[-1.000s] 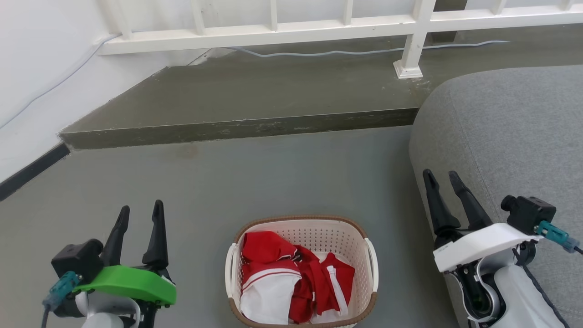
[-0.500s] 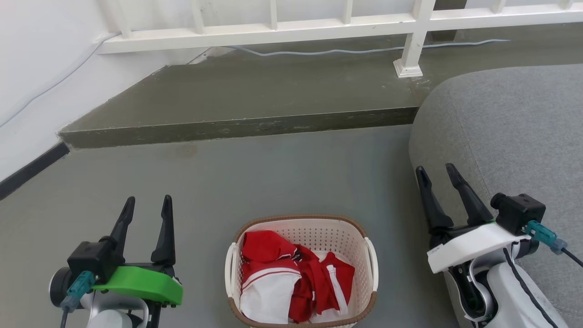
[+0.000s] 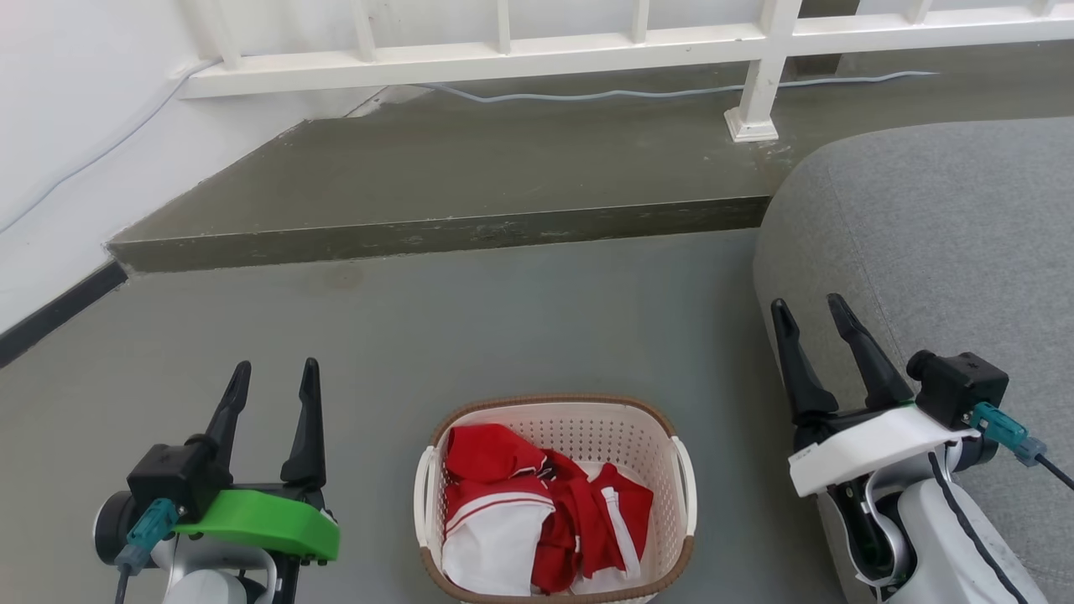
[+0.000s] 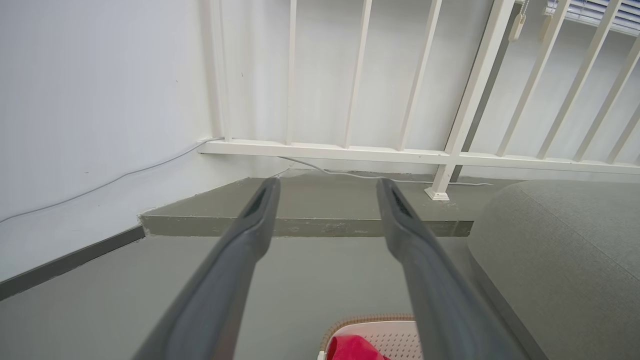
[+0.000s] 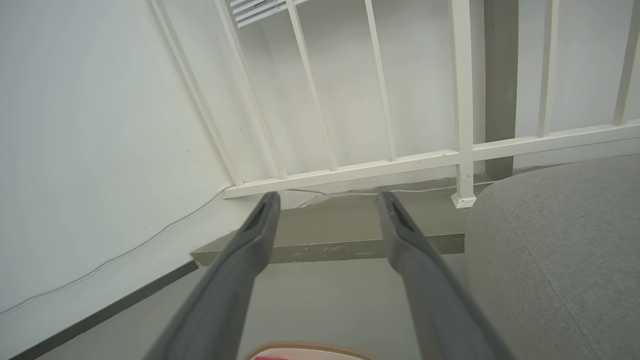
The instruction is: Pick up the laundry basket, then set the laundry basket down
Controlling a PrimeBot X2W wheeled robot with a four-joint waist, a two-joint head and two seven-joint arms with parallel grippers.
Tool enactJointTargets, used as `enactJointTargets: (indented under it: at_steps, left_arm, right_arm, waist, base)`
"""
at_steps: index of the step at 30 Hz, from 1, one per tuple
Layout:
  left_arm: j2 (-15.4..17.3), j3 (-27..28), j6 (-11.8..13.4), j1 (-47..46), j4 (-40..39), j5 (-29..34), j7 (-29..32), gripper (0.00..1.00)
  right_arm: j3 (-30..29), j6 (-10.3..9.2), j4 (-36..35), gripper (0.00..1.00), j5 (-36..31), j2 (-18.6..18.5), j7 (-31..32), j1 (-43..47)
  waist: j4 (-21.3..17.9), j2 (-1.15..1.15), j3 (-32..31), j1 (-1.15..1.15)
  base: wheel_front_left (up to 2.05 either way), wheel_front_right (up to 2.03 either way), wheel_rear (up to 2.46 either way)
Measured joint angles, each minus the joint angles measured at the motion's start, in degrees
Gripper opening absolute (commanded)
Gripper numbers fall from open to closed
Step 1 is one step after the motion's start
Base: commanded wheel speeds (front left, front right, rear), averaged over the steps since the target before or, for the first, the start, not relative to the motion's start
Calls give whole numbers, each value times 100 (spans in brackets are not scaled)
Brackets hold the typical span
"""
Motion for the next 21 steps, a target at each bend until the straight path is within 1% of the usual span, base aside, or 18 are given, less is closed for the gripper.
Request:
enactJointTargets:
  at_steps: [11,21]
  left_arm:
    - [-27,67,-46,0,0,58,0,100]
    - [-42,80,-59,-18,-3,58,0,100]
  right_arm:
    - [-110,1,27,100,-92,48,-1,1]
    - [-169,1,87,100,-149,65,-25,2]
  waist:
    - [-14,0,38,0]
    - [-62,0,370,0]
  base:
    - [0,0,0]
    - [0,0,0]
